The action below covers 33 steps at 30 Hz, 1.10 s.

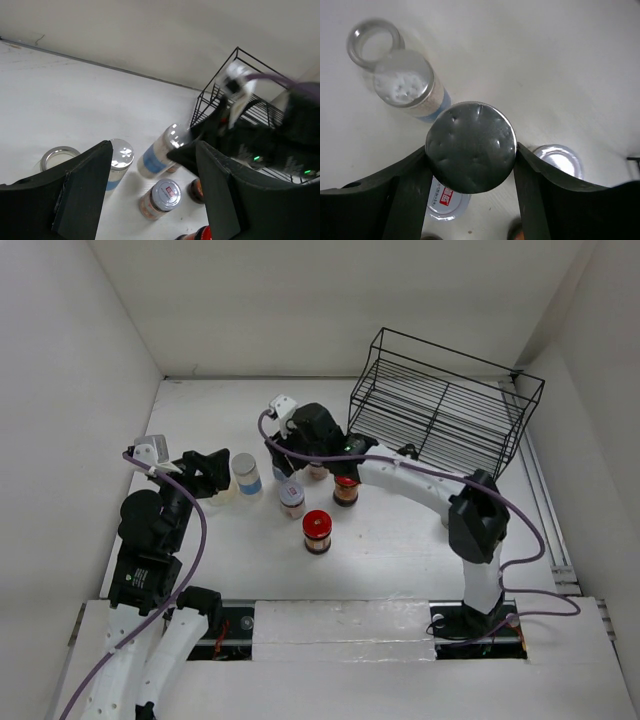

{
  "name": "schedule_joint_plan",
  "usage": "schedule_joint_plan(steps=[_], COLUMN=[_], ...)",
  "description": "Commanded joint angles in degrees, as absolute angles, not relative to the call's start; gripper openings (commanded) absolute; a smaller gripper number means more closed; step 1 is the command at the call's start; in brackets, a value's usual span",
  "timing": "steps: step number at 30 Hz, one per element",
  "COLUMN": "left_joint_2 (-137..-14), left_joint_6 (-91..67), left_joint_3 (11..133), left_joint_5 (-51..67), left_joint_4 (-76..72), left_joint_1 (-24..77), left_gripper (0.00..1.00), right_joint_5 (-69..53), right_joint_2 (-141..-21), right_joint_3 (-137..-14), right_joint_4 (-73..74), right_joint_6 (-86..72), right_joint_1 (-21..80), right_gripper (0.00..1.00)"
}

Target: Organize the condiment bottles

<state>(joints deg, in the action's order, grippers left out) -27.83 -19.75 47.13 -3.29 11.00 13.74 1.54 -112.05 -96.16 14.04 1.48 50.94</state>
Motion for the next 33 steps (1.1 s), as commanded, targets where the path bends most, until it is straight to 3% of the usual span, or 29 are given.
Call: schedule_joint_plan(steps=[1,10,21,33], left_joint_2=[-27.5,-27.5,-28.6,-28.6], left_joint_6=[-19.2,-19.2,-18.6,-18.6], left_joint_3=[46.8,46.8,46.8,46.8], left_joint_5=[-2.7,-2.7,-2.2,-2.2], left_joint_4=[9.1,8.5,8.5,8.5], left_joint_1=[13.4,13.4,13.4,13.4], left_gripper=[0.63,0.63,0.63,0.63], right_joint_5=[1.8,0.4,-3.3,-5.2], right_joint_2=[-99.8,-99.6,-114.6,-114.5], right_joint_3=[-102.5,-117.1,-142.4,-133.6], right_joint_4=[2.7,8.4,19.7,18.2], right_joint_6=[1.1,-0.6,-3.1,-2.9], right_joint_1=[47.1,28.1,13.8,12.1], right_gripper=[0.38,0.38,0.38,0.38])
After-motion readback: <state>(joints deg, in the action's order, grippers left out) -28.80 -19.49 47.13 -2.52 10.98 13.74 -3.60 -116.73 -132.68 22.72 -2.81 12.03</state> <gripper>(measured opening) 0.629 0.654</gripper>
